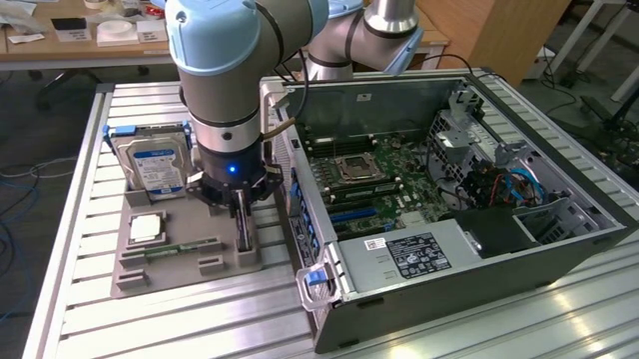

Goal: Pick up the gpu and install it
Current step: 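Pick up the gpu and move the gpu toward the slot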

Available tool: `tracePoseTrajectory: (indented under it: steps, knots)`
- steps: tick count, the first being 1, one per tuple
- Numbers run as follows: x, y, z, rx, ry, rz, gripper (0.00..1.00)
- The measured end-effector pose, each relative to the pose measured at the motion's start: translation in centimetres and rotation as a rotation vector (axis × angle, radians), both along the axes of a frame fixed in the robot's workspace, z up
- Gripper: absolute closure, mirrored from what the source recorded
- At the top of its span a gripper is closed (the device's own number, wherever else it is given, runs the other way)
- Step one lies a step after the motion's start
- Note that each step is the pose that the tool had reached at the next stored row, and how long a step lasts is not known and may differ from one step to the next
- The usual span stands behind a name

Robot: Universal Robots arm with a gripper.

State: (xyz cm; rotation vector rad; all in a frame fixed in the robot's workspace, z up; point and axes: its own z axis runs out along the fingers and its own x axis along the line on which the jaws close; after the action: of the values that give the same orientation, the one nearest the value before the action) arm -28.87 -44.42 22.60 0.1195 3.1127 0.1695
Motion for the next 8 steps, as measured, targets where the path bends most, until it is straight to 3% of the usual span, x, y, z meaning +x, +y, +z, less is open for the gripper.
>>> tracePoseTrajectory:
  steps: [2,8]
  knots:
    - [0.01,0.0,0.0,-0.0001,-0.0003,0.0,0.73]
    - [0.01,0.0,-0.01,0.0,-0.0004,0.0,0.73]
